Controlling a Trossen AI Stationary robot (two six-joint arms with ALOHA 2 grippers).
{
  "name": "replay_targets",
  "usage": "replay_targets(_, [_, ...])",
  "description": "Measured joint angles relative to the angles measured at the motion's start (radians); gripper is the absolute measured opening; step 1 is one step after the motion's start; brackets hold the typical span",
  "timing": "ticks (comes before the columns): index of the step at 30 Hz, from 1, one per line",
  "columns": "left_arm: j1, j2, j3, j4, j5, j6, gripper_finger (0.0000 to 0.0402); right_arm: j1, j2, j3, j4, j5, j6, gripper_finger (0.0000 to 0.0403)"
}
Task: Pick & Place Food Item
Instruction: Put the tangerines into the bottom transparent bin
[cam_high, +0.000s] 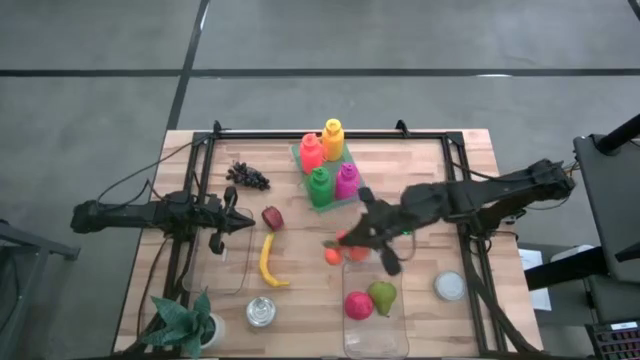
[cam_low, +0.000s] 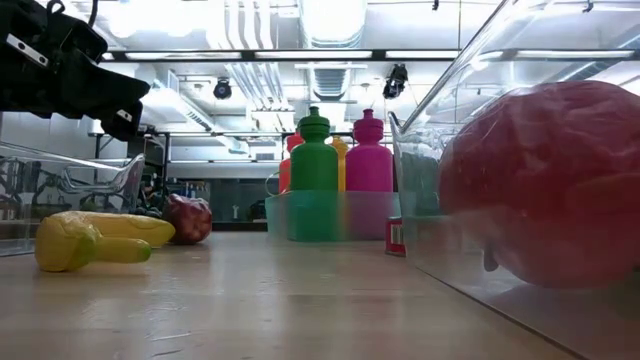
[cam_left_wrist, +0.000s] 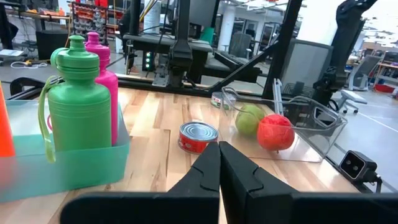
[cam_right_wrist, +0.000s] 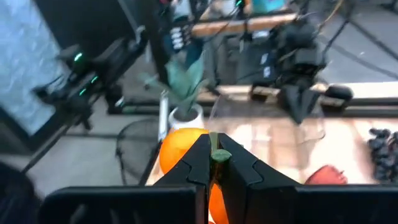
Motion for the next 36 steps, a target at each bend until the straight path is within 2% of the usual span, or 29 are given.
replay_targets(10, [0.000, 0.000, 0.000, 0.000, 0.000, 0.000, 0.0001, 0.155, -0.046, -0.026, -0.163, 0.025, 0.001, 0.0014])
replay_targets(18, [0.000, 0.000, 0.000, 0.000, 0.000, 0.000, 0.0001, 0.246, -0.043, -0.112, -0.139, 0.027, 0.001, 0.0014])
replay_targets(26, [0.000, 0.000, 0.000, 0.000, 0.000, 0.000, 0.0001, 0.338, -0.010, -0.284, 0.026, 0.030, 0.178, 0.0014])
replay_targets(36, [0.000, 0.000, 0.000, 0.000, 0.000, 0.000, 0.0001, 0.448, 0.147, -0.547, 0.455, 0.053, 0.380, 0.0014])
